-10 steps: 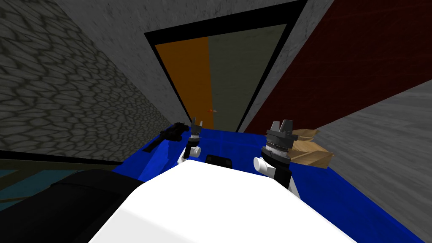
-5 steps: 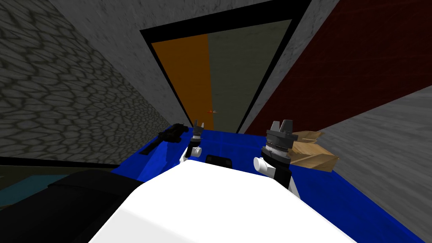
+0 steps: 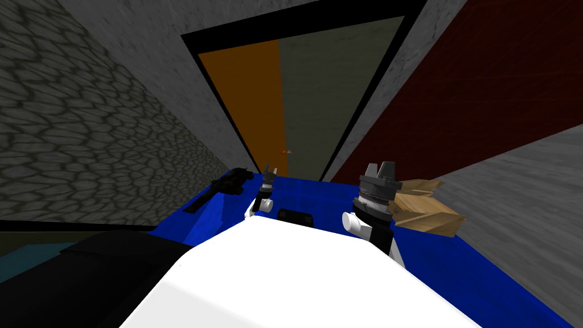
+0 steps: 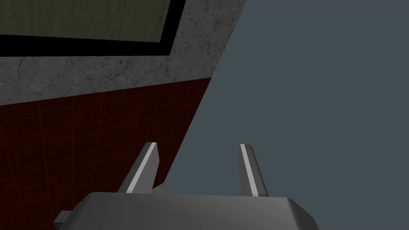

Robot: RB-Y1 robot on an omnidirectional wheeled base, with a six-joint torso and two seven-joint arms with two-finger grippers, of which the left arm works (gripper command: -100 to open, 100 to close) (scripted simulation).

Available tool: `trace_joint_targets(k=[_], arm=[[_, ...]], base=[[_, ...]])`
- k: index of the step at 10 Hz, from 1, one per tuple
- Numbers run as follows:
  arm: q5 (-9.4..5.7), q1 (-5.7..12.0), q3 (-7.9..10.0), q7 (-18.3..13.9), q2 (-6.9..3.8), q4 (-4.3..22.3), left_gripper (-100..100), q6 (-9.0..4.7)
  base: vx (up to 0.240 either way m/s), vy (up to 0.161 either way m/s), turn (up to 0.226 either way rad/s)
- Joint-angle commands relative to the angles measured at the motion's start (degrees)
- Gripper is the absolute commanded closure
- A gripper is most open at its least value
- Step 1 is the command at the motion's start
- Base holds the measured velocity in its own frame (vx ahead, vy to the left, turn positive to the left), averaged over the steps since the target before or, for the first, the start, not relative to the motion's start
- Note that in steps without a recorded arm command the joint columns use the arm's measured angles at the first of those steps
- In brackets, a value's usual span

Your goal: Pull the door open

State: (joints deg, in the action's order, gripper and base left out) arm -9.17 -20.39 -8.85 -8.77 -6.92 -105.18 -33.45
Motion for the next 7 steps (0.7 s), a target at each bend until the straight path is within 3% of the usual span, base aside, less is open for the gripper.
trace_joint_targets(k=[1,7], arm=[[-0.59,0.90,-0.47,0.2,-0.44,2.2,-100,-0.49],[-2.94,3.75,-2.14,0.7,-2.54,10.3,-100,-2.63]], base=[[0.089,0.018,0.002],[0.102,0.006,0.003]])
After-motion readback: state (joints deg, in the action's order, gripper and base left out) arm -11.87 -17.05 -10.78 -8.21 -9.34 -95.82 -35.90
